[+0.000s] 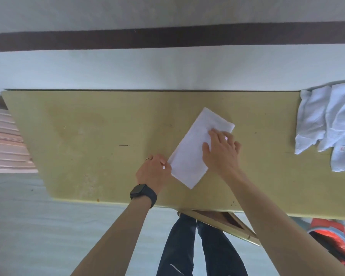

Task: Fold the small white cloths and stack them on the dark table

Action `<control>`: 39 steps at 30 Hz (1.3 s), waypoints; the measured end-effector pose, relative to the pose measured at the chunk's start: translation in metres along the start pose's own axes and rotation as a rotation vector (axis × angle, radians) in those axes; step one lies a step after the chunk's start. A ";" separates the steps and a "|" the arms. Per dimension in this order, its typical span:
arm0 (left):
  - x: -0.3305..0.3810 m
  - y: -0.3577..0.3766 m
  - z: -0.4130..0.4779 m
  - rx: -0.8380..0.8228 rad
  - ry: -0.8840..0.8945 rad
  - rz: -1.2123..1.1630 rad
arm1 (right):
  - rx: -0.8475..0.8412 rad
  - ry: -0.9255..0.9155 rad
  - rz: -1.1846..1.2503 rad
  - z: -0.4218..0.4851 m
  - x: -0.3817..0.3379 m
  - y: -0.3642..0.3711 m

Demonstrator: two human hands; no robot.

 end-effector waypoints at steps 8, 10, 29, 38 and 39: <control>0.026 0.025 -0.039 0.056 0.145 0.139 | 0.218 -0.313 0.117 -0.049 0.012 -0.006; 0.047 0.024 -0.054 0.282 0.516 0.258 | 0.283 -0.334 0.157 -0.087 0.035 0.004; 0.044 0.068 -0.125 0.113 0.963 0.379 | 0.392 -0.433 -0.034 -0.168 0.068 0.067; 0.043 0.043 -0.124 0.105 1.026 0.302 | 0.249 -0.465 0.159 -0.169 0.072 0.048; 0.042 0.037 -0.122 0.113 1.009 0.289 | 0.226 -0.452 0.198 -0.167 0.070 0.042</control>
Point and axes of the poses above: each hand's wrist, its own z-axis towards the middle knuckle, its own y-axis out of the palm, x = y × z, the point moved 9 cm from there along z, towards the middle knuckle, and after that the axes turned 9 degrees about y, right-handed, at the moved point
